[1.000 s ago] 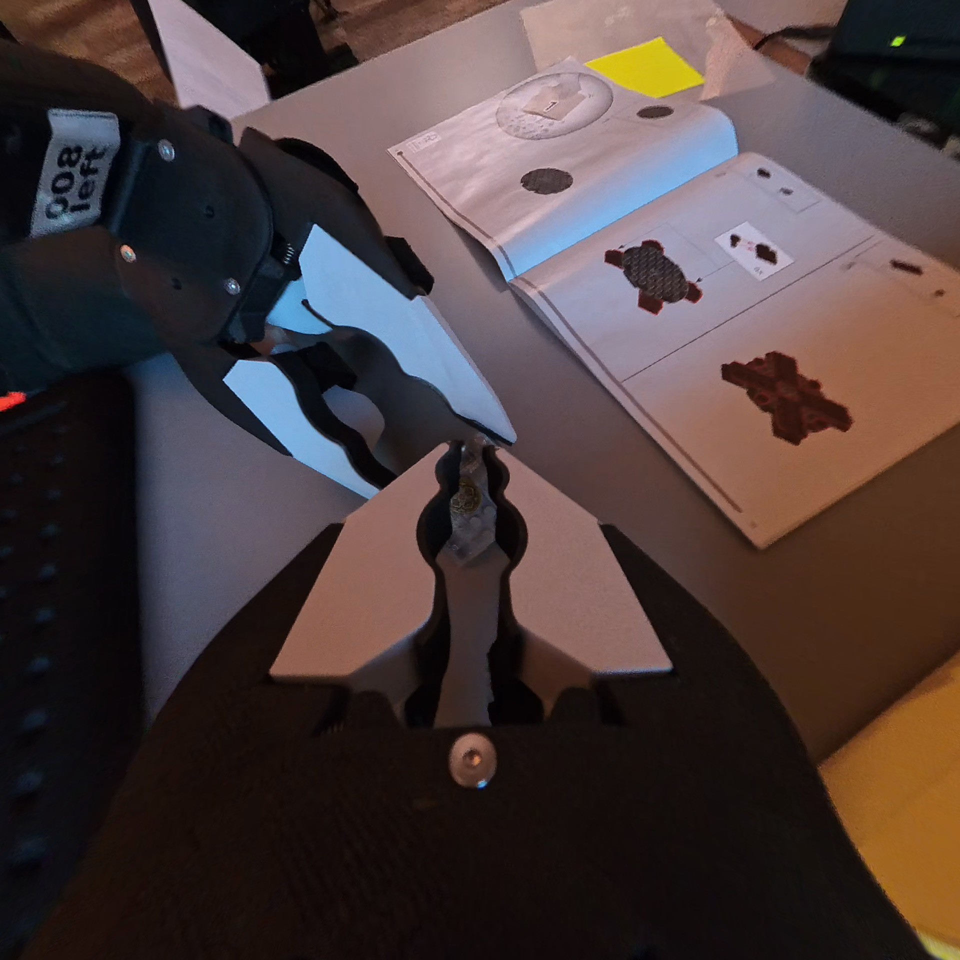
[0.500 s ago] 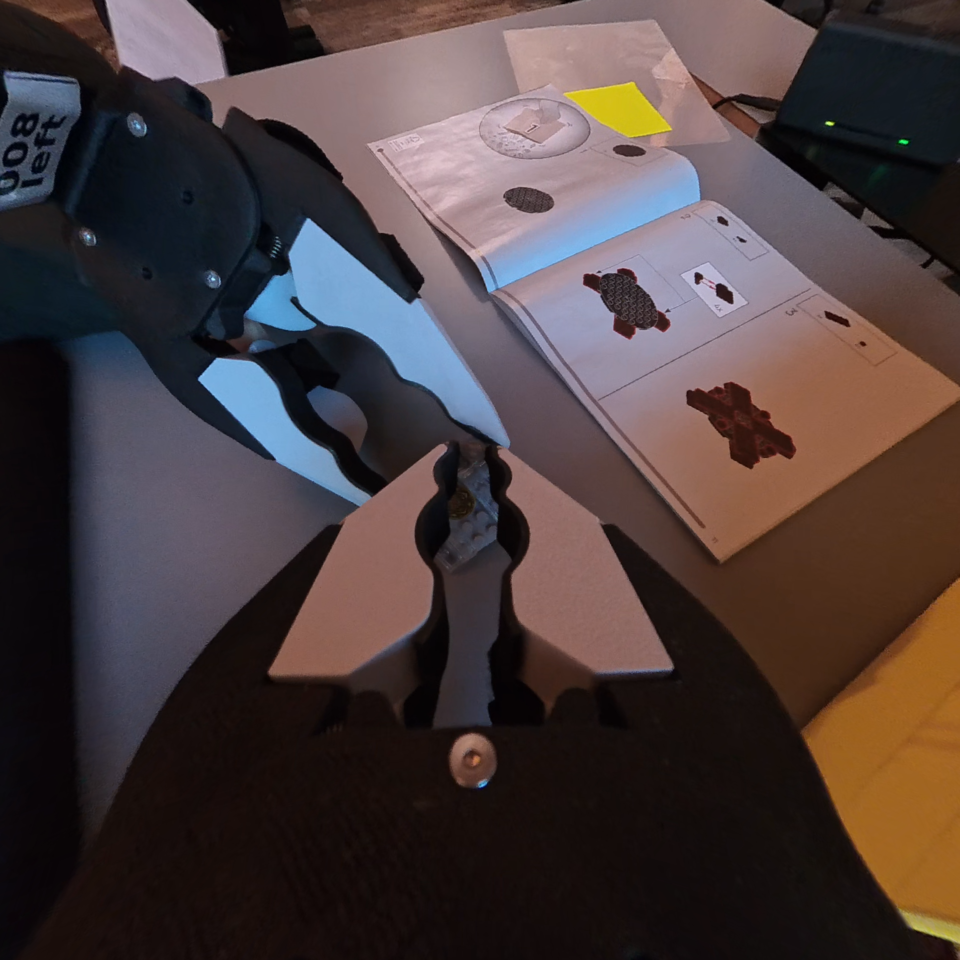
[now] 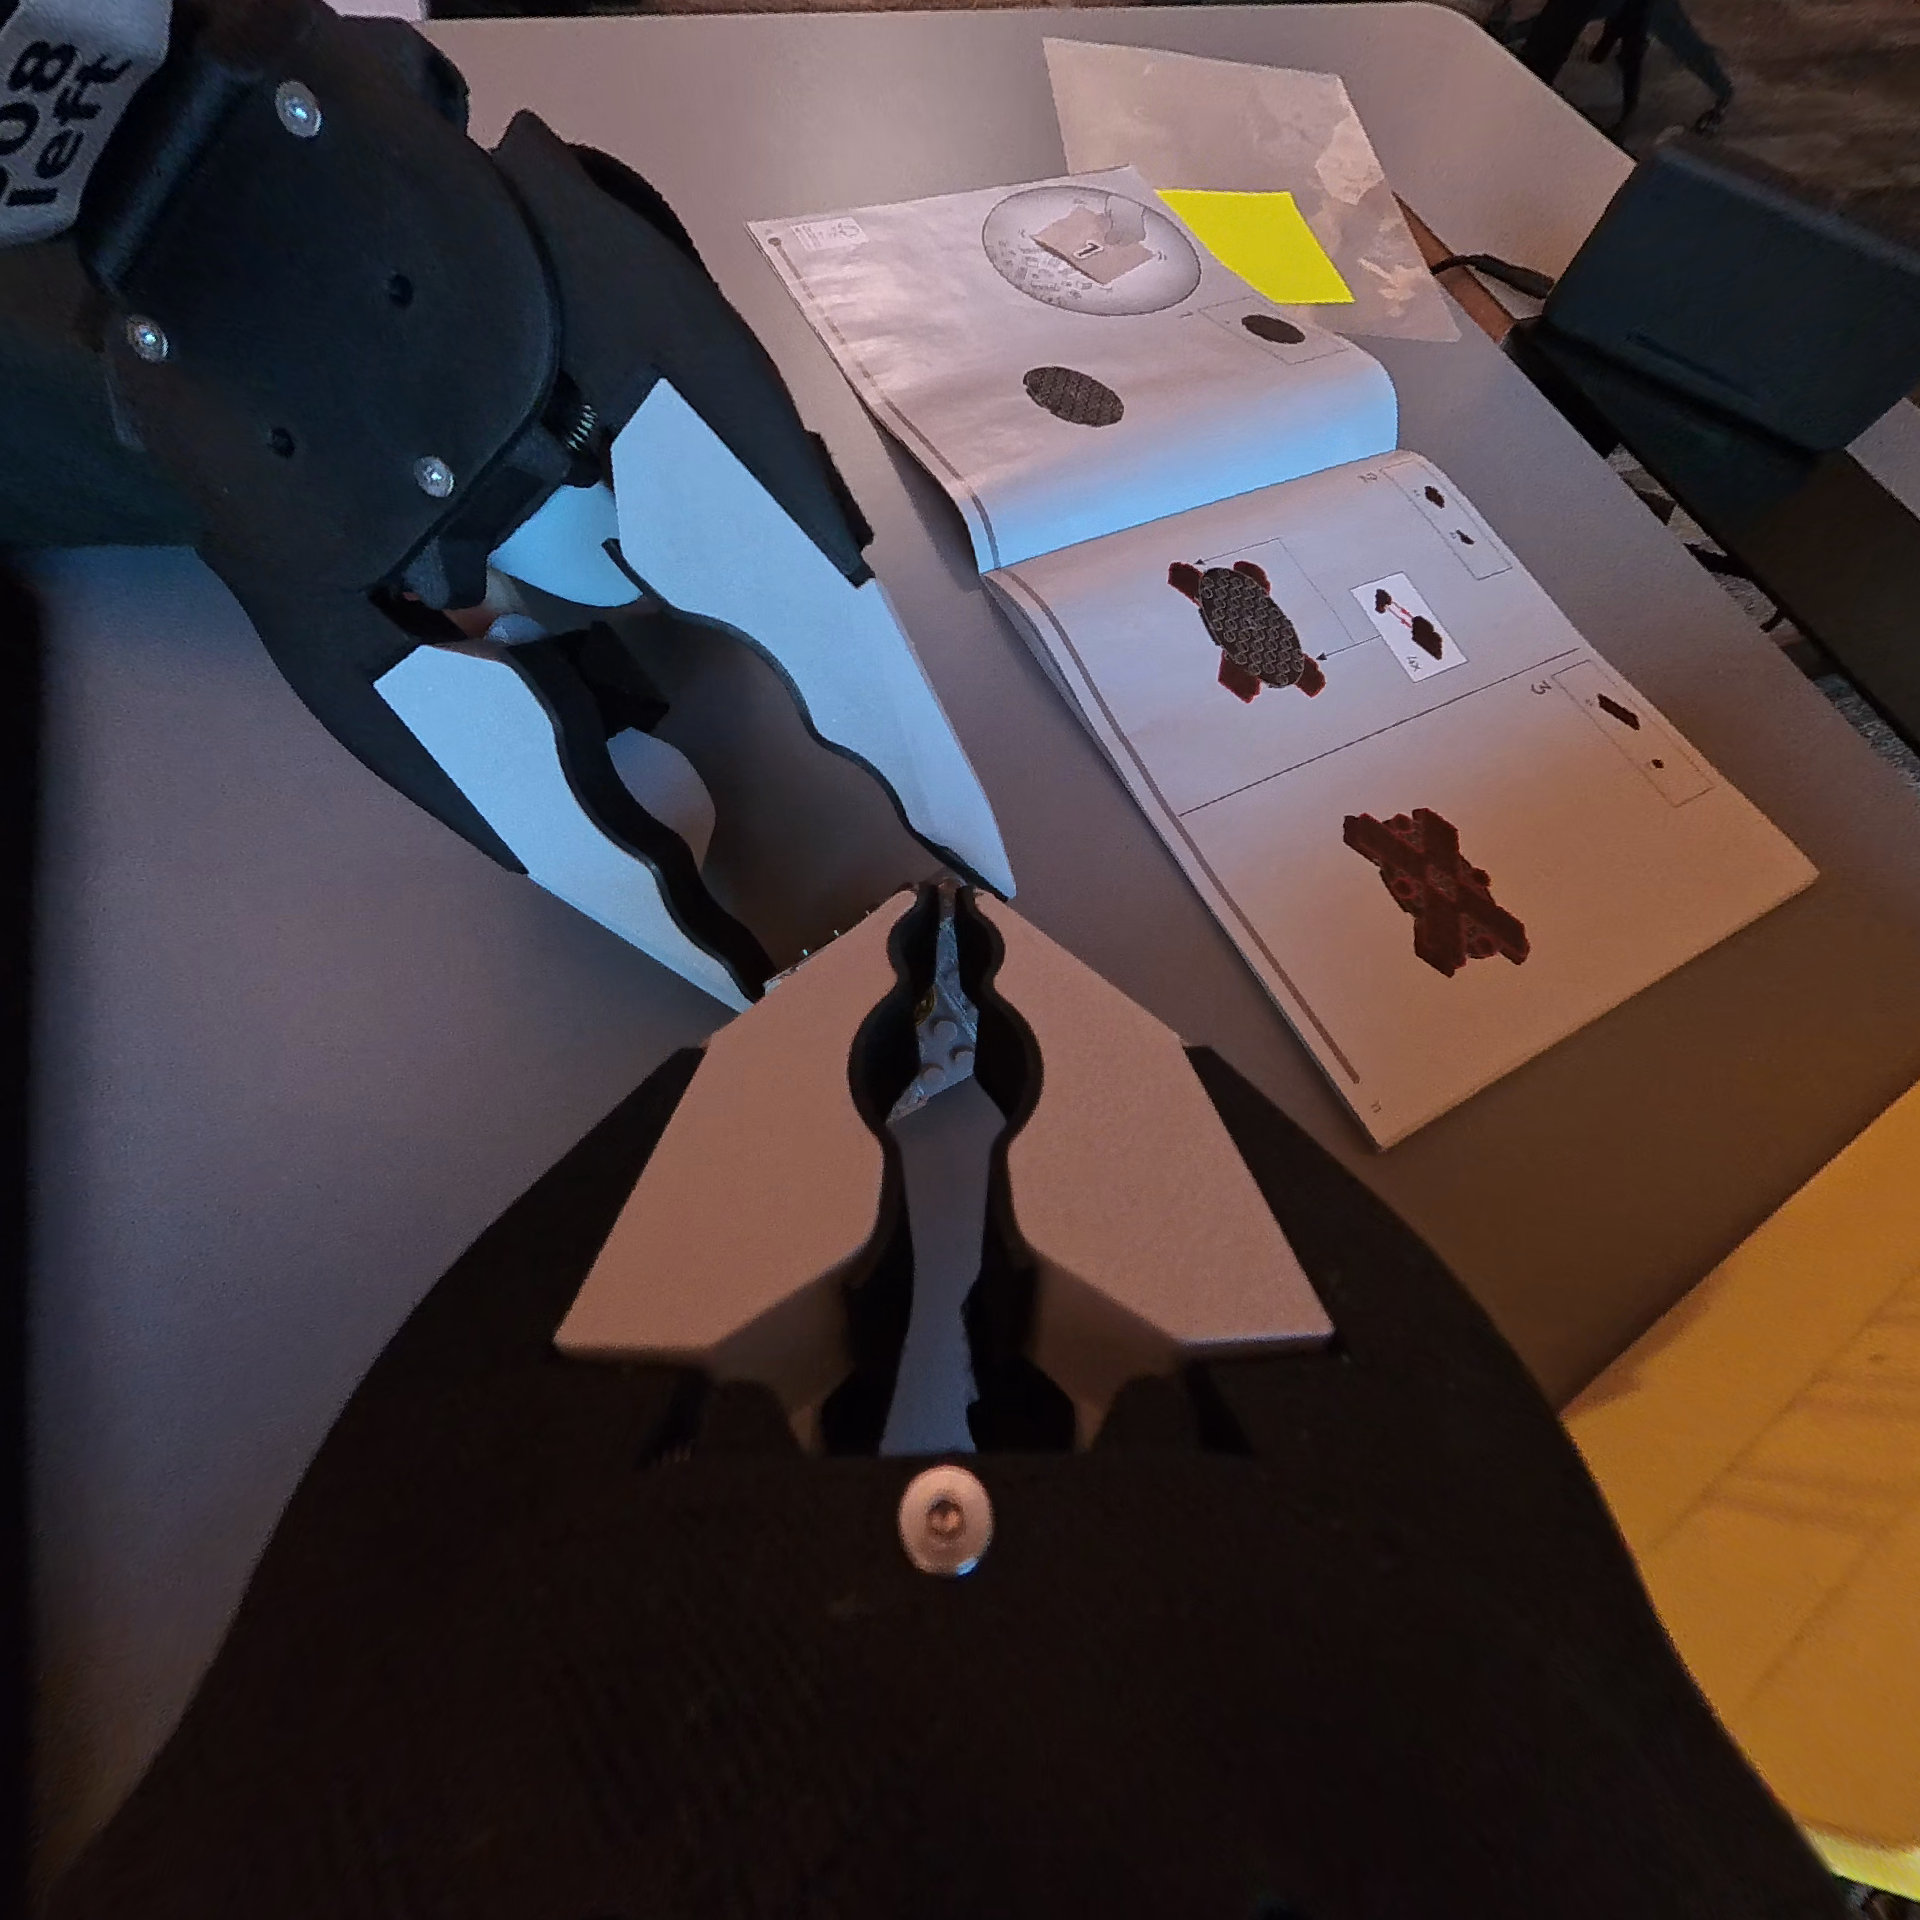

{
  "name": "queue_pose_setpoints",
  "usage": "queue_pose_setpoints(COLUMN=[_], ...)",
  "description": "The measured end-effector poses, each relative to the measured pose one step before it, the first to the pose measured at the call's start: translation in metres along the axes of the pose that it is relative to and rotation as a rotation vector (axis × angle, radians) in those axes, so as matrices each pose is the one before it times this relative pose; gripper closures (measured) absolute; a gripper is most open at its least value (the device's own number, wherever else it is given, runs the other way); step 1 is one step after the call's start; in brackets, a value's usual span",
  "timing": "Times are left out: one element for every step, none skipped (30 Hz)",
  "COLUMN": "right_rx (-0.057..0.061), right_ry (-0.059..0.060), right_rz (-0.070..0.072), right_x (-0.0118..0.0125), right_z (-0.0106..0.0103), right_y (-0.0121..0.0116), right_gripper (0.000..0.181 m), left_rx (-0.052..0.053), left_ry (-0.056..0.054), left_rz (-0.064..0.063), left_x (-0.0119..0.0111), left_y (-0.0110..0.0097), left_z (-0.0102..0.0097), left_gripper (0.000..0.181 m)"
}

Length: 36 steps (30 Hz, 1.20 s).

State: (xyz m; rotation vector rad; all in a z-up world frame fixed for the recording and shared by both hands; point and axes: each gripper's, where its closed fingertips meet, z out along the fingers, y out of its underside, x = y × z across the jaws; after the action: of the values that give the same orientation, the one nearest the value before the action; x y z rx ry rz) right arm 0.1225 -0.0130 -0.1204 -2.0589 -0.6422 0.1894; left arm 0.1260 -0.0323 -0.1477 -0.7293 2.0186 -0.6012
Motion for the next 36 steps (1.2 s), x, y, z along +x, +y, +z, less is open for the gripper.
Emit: queue_pose_setpoints(right_rx=[-0.0018,-0.0017,-0.0007,0.0012,0.0027,0.0005,0.0030,0.0078,0.0134,0.0106,0.0078,-0.0014,-0.0076,-0.0006,0.0051,-0.0057,-0.0091,-0.0054,-0.0122,-0.0143,0.0090,0.0064,0.0055,0.0067,0.0047,0.0015,-0.0066,-0.0072,-0.0001,0.0032,-0.0005,-0.0032,-0.0009,-0.0024,0.0051,0.0120], right_ry=[0.0017,0.0004,-0.0024,-0.0048,-0.0042,0.0045,-0.0037,-0.0041,-0.0062,-0.0060,-0.0057,0.0015,0.0031,0.0028,-0.0046,-0.0053,-0.0128,-0.0259,-0.0232,-0.0253,-0.0322,-0.0151,-0.0054,-0.0060,-0.0100,-0.0144,-0.0219,-0.0206,-0.0179,-0.0237,-0.0206,-0.0238,-0.0362,-0.0450,-0.0251,-0.0279], right_rz=[-0.0085,-0.0038,0.0008,0.0058,0.0080,0.0068,0.0042,0.0078,0.0093,0.0056,-0.0023,-0.0019,-0.0022,-0.0068,-0.0121,-0.0075,-0.0053,-0.0125,-0.0130,-0.0083,-0.0008,0.0012,0.0033,0.0073,0.0059,-0.0002,-0.0055,-0.0082,-0.0119,-0.0080,0.0035,0.0138,0.0256,0.0392,0.0445,0.0319], right_x=[0.00006,-0.00006,-0.00010,-0.00020,0.00010,0.00175,0.00070,0.00074,0.00020,0.00017,0.00044,0.00196,0.00276,0.00270,0.00170,0.00129,-0.00006,-0.00291,-0.00323,-0.00373,-0.00466,-0.00190,0.00009,0.00034,-0.00016,-0.00109,-0.00244,-0.00286,-0.00281,-0.00390,-0.00312,-0.00291,-0.00396,-0.00440,-0.00083,-0.00122], right_z=[0.00002,-0.00010,-0.00033,-0.00016,-0.00032,-0.00063,-0.00101,-0.00124,-0.00149,-0.00135,-0.00160,-0.00139,-0.00122,-0.00104,-0.00049,0.00006,0.00098,0.00159,0.00174,0.00158,0.00046,-0.00030,-0.00051,-0.00074,-0.00050,-0.00041,-0.00042,-0.00013,0.00027,0.00057,0.00112,0.00125,0.00092,0.00016,-0.00096,-0.00177], right_y=[0.00004,0.00004,-0.00004,0.00001,0.00002,0.00046,-0.00003,-0.00102,-0.00193,-0.00159,-0.00075,0.00111,0.00283,0.00227,0.00161,0.00292,0.00337,0.00269,0.00362,0.00367,-0.00048,-0.00038,-0.00022,-0.00017,0.00043,0.00098,0.00219,0.00218,0.00101,0.00038,0.00084,0.00143,0.00147,0.00178,0.00072,-0.00049], right_gripper=[0.180,0.180,0.180,0.181,0.181,0.181,0.181,0.181,0.181,0.181,0.181,0.181,0.181,0.179,0.171,0.167,0.162,0.155,0.154,0.154,0.154,0.154,0.154,0.154,0.154,0.154,0.154,0.153,0.152,0.151,0.147,0.142,0.143,0.150,0.155,0.158], left_rx=[0.0004,0.0012,0.0025,0.0025,0.0014,-0.0009,0.0003,0.0024,0.0032,0.0039,0.0048,0.0064,0.0104,0.0158,0.0189,0.0188,0.0152,0.0088,0.0054,0.0041,0.0053,0.0071,0.0055,0.0043,0.0049,0.0058,0.0055,0.0055,0.0079,0.0103,0.0111,0.0127,0.0098,0.0052,0.0053,-0.0003], left_ry=[0.0019,0.0023,0.0023,0.0020,0.0019,0.0026,0.0027,0.0030,0.0031,0.0027,0.0029,0.0030,0.0041,0.0051,0.0027,-0.0008,-0.0015,-0.0020,-0.0029,-0.0074,-0.0094,-0.0070,-0.0048,-0.0016,0.0020,0.0029,0.0011,0.0013,0.0039,0.0045,0.0032,0.0016,-0.0027,-0.0029,-0.0001,-0.0023], left_rz=[-0.0024,-0.0025,-0.0019,-0.0015,-0.0014,-0.0038,-0.0069,-0.0082,-0.0076,-0.0061,-0.0041,-0.0015,0.0027,0.0061,0.0072,0.0113,0.0175,0.0226,0.0286,0.0319,0.0304,0.0258,0.0177,0.0097,0.0069,0.0085,0.0102,0.0134,0.0195,0.0248,0.0279,0.0305,0.0302,0.0254,0.0160,-0.0020], left_x=[0.00005,0.00006,0.00015,0.00015,0.00014,0.00015,-0.00014,-0.00016,-0.00020,-0.00008,0.00002,0.00006,0.00042,0.00053,0.00041,0.00018,0.00041,0.00085,0.00106,0.00071,0.00033,0.00030,0.00023,0.00009,0.00049,0.00055,0.00052,0.00084,0.00150,0.00177,0.00173,0.00173,0.00108,0.00070,0.00057,-0.00027], left_y=[0.00013,-0.00005,-0.00015,-0.00022,-0.00003,0.00022,0.00020,0.00017,0.00001,-0.00011,-0.00019,-0.00036,-0.00068,-0.00110,-0.00137,-0.00142,-0.00139,-0.00121,-0.00110,-0.00096,-0.00089,-0.00091,-0.00060,-0.00040,-0.00046,-0.00059,-0.00073,-0.00080,-0.00145,-0.00191,-0.00218,-0.00251,-0.00180,-0.00081,-0.00078,-0.00001], left_z=[0.00001,0.00002,-0.00015,-0.00014,-0.00008,-0.00005,-0.00019,-0.00004,-0.00013,-0.00017,-0.00022,-0.00022,-0.00042,-0.00056,-0.00075,-0.00073,-0.00057,-0.00035,-0.00022,-0.00026,-0.00026,-0.00037,-0.00018,-0.00019,-0.00019,-0.00021,-0.00029,-0.00036,-0.00028,-0.00025,0.00002,0.00014,0.00023,0.00009,0.00002,-0.00006], left_gripper=[0.131,0.131,0.131,0.131,0.131,0.131,0.131,0.131,0.131,0.131,0.131,0.131,0.131,0.131,0.131,0.131,0.131,0.131,0.131,0.131,0.130,0.130,0.131,0.131,0.131,0.131,0.131,0.131,0.131,0.130,0.131,0.131,0.130,0.130,0.130,0.131])
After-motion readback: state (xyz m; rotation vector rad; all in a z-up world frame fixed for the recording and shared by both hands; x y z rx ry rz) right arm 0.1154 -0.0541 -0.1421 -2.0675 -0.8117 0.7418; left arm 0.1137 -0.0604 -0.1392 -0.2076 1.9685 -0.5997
